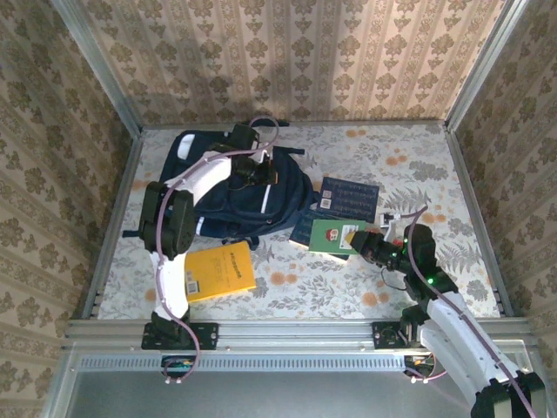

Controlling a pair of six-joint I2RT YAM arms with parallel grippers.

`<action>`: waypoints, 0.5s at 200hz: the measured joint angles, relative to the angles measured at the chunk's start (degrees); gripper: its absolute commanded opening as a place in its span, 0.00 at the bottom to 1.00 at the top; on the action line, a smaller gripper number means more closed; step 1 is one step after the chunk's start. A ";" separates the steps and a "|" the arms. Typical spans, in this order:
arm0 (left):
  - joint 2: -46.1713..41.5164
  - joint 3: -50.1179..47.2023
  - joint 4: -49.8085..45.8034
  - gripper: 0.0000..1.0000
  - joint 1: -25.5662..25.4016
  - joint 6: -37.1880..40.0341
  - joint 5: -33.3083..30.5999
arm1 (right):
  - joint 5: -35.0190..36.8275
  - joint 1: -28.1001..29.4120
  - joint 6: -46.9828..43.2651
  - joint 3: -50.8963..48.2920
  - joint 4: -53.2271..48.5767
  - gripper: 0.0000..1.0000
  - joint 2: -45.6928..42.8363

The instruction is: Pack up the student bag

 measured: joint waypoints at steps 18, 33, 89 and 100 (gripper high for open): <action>-4.15 0.39 -2.97 0.00 0.31 0.81 0.63 | 1.75 0.00 -3.04 3.23 -4.48 0.00 -0.44; -8.09 0.98 -5.53 0.00 1.18 1.29 1.51 | 2.69 0.00 -4.66 5.09 -6.45 0.00 -0.44; -17.59 3.28 -9.40 0.00 6.80 2.80 13.00 | 2.43 0.00 -3.48 6.64 -2.36 0.00 4.31; -17.97 3.28 -9.38 0.00 7.67 2.75 16.37 | 2.10 0.46 -2.43 6.91 -0.37 0.00 6.43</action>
